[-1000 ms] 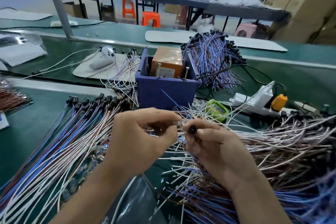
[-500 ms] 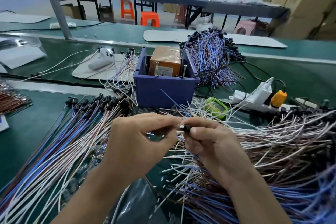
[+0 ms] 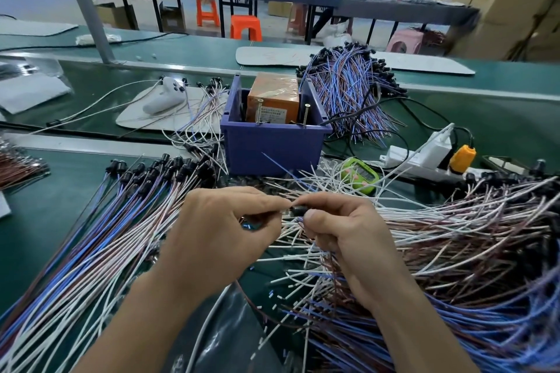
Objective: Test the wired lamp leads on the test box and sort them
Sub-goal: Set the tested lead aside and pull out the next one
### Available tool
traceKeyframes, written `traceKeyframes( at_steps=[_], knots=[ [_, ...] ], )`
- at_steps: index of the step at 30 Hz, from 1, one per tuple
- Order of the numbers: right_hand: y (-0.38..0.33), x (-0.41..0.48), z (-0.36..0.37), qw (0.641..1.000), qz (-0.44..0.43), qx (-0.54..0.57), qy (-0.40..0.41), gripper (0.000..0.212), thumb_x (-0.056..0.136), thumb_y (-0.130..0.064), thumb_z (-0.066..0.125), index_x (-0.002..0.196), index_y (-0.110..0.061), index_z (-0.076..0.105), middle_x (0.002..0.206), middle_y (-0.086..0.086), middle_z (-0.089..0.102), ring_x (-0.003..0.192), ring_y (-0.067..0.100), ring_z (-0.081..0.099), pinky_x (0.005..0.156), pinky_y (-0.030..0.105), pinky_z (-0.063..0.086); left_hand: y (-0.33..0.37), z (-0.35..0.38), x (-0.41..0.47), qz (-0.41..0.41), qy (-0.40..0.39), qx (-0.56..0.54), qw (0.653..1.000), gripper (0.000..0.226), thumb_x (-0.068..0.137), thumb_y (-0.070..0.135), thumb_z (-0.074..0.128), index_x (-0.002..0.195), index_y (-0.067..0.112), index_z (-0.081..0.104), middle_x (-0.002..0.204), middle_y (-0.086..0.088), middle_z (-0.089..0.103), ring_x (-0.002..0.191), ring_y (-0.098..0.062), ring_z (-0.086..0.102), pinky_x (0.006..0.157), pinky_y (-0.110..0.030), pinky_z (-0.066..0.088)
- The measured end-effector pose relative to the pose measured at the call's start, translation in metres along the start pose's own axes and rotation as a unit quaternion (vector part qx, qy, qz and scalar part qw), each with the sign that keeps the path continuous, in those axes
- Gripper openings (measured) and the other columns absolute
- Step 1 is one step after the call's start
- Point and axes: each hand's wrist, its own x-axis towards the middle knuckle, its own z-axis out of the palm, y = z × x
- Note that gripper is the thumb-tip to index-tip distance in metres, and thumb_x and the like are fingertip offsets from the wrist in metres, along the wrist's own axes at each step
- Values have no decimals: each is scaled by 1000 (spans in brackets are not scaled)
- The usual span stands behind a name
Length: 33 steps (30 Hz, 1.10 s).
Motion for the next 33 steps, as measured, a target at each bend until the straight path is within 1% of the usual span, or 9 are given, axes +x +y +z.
traceKeyframes(
  at_steps=[2,5,9,12,17,22,26,30,33],
  knots=[
    [-1,0,1,1000,4,-4,6,22,70,-13,68,85,-18,82,66,9,60,67,26,38,49,19,31,-1,1,-1,-9,6,0,1000,24,77,14,78,97,26,84,91,23,75,84,15,68,79,-5,51],
    [-1,-1,2,1000,-6,-17,9,19,73,-9,70,85,-18,82,65,7,61,67,26,42,51,21,33,-3,2,-2,-27,3,3,1000,23,76,18,76,95,28,84,88,23,76,81,15,68,77,-5,52],
    [-2,-3,2,998,-34,-51,13,30,87,9,66,84,-16,82,60,1,64,53,7,52,51,12,40,-6,2,-1,-51,-23,-7,998,23,76,22,78,95,32,84,85,24,77,75,13,69,69,-8,53],
    [-2,-3,3,997,-35,-65,16,31,90,6,66,85,-20,82,59,2,63,49,4,50,50,12,39,-8,3,0,-67,-26,-25,997,23,78,23,81,97,34,83,86,29,75,75,12,70,67,-8,53],
    [0,-2,2,995,-47,-80,21,33,92,3,66,88,-25,82,58,4,62,45,1,45,47,10,35,-2,12,-2,-121,-10,-97,988,41,78,26,77,105,56,70,80,31,74,73,5,72,66,-13,55],
    [2,-1,6,989,-72,-122,42,31,91,1,68,87,-27,81,55,-1,62,43,1,45,46,10,35,1,15,0,-131,8,-42,990,46,79,29,76,106,63,62,76,41,68,67,10,68,60,-4,46],
    [3,-2,5,976,-81,-190,70,22,89,-4,72,85,-23,82,57,-9,66,49,0,54,52,12,40,4,16,-1,-135,-5,-9,991,48,80,32,73,118,59,59,84,41,68,68,11,67,60,-7,49],
    [3,-2,3,979,-73,-179,60,22,89,-4,71,86,-23,82,56,-5,65,48,2,50,49,13,38,-3,16,-2,-157,-4,-65,985,50,82,14,83,107,55,69,76,31,73,69,6,71,63,-11,54],
    [3,-2,1,981,-73,-169,59,25,90,-4,70,87,-26,81,57,-2,65,48,2,48,49,14,38,-6,18,-1,-205,-21,-111,972,43,83,10,83,95,51,76,69,17,75,66,-4,74,67,-25,60]
  ],
)
